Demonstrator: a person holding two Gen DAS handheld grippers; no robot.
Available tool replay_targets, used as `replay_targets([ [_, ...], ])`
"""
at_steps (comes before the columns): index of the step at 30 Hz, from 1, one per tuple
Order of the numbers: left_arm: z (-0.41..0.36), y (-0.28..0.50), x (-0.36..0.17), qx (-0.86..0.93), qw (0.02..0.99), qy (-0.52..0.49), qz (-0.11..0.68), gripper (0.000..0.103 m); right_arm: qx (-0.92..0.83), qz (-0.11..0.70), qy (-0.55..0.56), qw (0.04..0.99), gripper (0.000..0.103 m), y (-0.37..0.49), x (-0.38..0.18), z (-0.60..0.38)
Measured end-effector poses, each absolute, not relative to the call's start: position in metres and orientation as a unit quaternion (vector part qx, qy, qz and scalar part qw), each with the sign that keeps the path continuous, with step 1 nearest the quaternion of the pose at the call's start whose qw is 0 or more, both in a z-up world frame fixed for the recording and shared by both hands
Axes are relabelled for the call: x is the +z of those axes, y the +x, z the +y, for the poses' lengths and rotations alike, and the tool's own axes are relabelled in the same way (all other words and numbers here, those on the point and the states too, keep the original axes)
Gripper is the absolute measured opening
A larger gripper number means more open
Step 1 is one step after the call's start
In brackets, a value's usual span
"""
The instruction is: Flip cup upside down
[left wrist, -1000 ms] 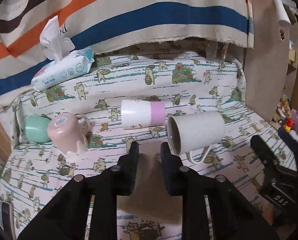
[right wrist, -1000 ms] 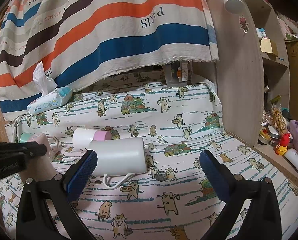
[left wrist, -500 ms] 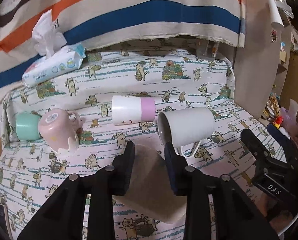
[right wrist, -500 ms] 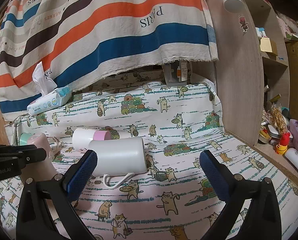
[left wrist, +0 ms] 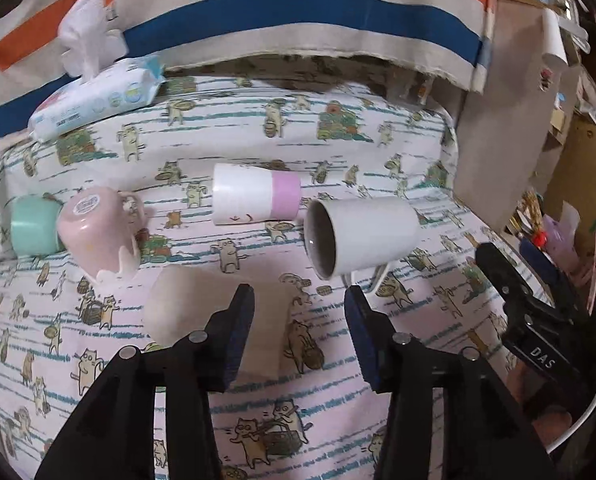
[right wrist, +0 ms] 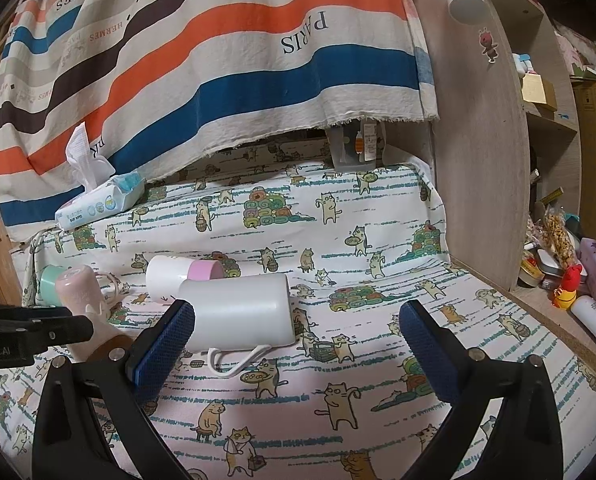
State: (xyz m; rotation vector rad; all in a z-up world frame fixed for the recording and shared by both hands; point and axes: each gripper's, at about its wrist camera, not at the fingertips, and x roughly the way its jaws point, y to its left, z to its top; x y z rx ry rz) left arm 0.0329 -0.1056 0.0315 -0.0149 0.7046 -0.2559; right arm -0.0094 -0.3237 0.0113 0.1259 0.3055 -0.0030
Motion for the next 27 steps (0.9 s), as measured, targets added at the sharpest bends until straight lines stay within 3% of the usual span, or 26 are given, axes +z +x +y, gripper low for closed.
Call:
replay_targets([
  [4,-0.092,0.028,0.036,-0.098,0.942,0.000,0.321,0.046,0.002,0.154,0.064,0.986,0.103,-0.009,0.010,-0.323],
  [6,-0.081,0.029,0.036,-0.083,0.943,-0.001,0.321,0.050,0.005,0.157,0.065,0.985,0.103,-0.008,0.009,-0.321],
  [9,-0.059,0.035,0.031,-0.057,0.944,-0.013,0.325,0.066,0.011,0.159,0.063,0.985,0.103,-0.008,0.008,-0.318],
  [13,-0.028,0.051,0.013,-0.038,0.936,-0.041,0.347,0.066,0.045,0.173,0.047,0.983,0.101,-0.010,0.008,-0.304],
  [15,-0.016,0.059,0.001,-0.044,0.928,-0.067,0.365,0.055,0.085,0.197,0.044,0.976,0.086,-0.010,0.006,-0.290],
  [16,-0.011,0.062,-0.005,-0.052,0.922,-0.083,0.374,0.044,0.098,0.214,0.039,0.971,0.081,-0.009,0.005,-0.281],
  [20,0.001,0.064,-0.009,-0.068,0.917,-0.125,0.374,0.029,0.161,0.286,0.038,0.944,0.051,-0.001,-0.005,-0.248],
  [23,0.008,0.068,-0.003,-0.057,0.922,-0.122,0.364,0.029,0.189,0.336,0.023,0.922,0.038,0.004,-0.019,-0.221],
  [27,0.011,0.090,0.007,-0.061,0.925,-0.093,0.363,0.029,0.205,0.366,0.003,0.908,0.034,0.005,-0.035,-0.192],
])
